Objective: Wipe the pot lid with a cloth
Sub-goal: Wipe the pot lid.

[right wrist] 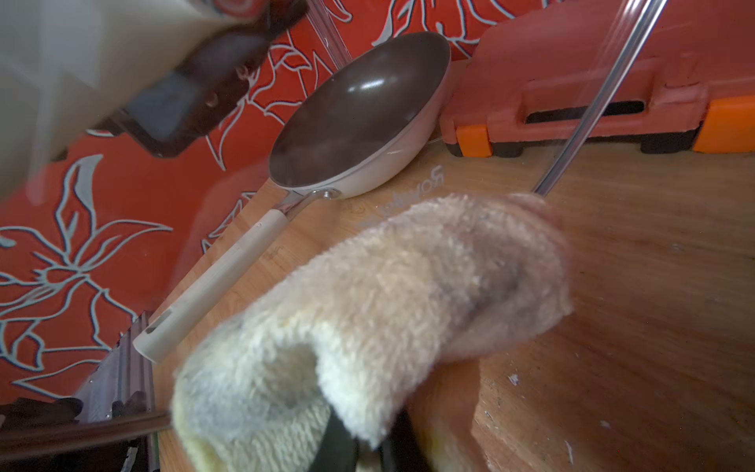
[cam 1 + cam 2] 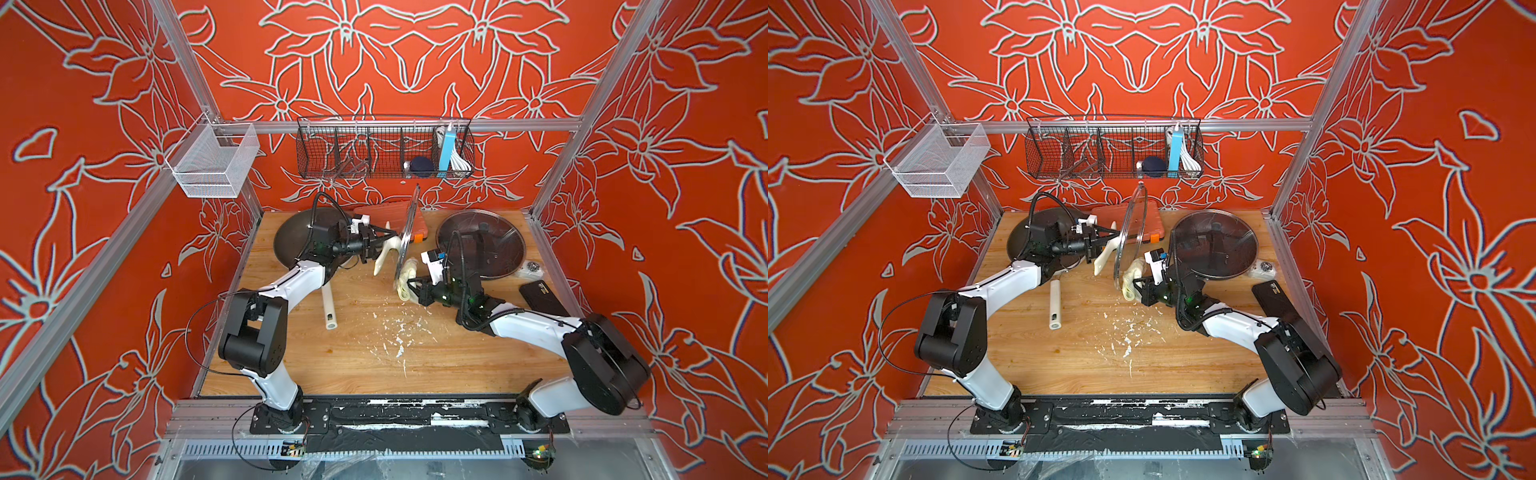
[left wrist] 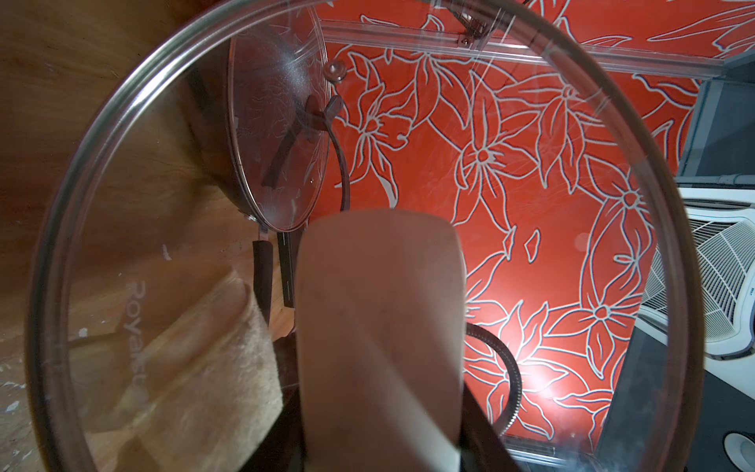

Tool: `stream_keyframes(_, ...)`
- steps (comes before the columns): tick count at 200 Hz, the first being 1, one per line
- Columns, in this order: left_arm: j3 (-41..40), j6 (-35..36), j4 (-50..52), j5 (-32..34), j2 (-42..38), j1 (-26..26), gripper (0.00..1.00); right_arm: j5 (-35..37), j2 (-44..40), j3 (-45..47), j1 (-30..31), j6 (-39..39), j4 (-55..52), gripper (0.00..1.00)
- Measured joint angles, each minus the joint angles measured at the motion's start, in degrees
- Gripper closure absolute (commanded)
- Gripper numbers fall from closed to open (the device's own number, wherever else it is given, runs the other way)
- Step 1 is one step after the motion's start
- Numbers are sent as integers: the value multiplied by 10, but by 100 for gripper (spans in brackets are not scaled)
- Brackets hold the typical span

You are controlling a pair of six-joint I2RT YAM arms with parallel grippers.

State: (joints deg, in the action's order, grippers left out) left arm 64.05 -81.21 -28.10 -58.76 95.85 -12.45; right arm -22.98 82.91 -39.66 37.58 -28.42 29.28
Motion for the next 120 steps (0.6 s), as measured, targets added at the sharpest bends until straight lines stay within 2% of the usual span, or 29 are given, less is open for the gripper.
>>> stream_keyframes(37,0,28,27,14,0,0,100,0,-92,-12,0,11,-39,100)
stream_keyframes(70,0,73,66,38,-2,0,100,23,-172,-71,1,41,-89,100)
stream_keyframes(120,2,186,142,95,-32,-4,100,93,-231,-131,1,106,-165,100)
